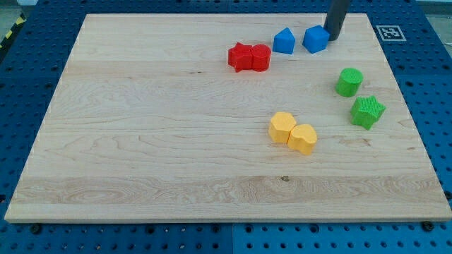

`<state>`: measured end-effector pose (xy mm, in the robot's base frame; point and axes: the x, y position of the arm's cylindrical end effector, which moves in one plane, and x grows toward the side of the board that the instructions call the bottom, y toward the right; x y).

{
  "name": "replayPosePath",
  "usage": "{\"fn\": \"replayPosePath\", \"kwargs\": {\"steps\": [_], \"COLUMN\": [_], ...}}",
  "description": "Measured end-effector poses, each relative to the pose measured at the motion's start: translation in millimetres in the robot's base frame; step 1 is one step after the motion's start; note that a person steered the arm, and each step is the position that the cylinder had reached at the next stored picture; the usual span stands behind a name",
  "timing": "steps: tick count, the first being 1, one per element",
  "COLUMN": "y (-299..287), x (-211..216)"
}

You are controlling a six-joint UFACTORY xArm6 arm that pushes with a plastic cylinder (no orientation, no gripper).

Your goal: Touch the green star with the green circle

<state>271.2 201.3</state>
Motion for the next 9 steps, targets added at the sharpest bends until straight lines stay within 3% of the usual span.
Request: {"fn": "replayPosePath", "kwargs": {"steps": [3,5,9], "y": [-32.3,-24.6,10.5], "x": [15.3,77.6,131.1]}}
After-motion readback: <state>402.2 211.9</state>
